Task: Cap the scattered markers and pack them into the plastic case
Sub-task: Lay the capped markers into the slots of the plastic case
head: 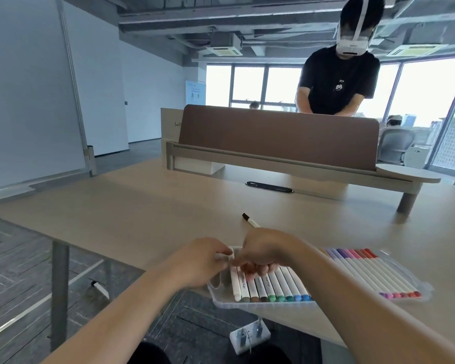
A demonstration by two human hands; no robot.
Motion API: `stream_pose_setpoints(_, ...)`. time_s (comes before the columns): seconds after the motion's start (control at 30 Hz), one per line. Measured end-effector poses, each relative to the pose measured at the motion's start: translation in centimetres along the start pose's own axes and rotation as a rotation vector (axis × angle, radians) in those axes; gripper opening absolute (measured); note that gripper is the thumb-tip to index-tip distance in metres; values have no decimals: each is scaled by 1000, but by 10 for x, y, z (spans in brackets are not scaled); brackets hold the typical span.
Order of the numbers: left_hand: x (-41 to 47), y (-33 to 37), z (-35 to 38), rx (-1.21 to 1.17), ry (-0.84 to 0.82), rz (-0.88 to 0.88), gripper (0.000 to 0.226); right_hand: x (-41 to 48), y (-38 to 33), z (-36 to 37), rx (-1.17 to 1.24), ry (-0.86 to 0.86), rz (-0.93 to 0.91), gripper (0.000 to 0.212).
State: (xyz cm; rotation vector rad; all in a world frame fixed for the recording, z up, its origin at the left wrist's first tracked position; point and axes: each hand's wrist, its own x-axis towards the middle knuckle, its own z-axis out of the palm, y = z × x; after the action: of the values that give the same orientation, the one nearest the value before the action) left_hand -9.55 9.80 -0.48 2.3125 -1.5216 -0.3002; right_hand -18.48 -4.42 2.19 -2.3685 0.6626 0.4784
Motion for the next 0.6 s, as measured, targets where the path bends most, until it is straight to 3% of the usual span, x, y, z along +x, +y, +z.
stream_pose_setpoints(0.1, 0, -3, 2, -24, -21, 14, 25, 1, 7, 1, -36, 27, -35, 29)
stream_pose_setpoints(0.2, 2, -8, 6, -58, -91, 0, 55, 4, 10, 3, -65, 40, -35, 24)
stream_pose_setpoints(0.3, 3, -10, 9, -143, -110, 1, 70, 9, 10, 3, -83, 20, 1, 26)
stream_pose_setpoints(0.6, 8, -14, 13, -48, -87, 24, 65, 12, -3, -1, -198, -93, 65, 37)
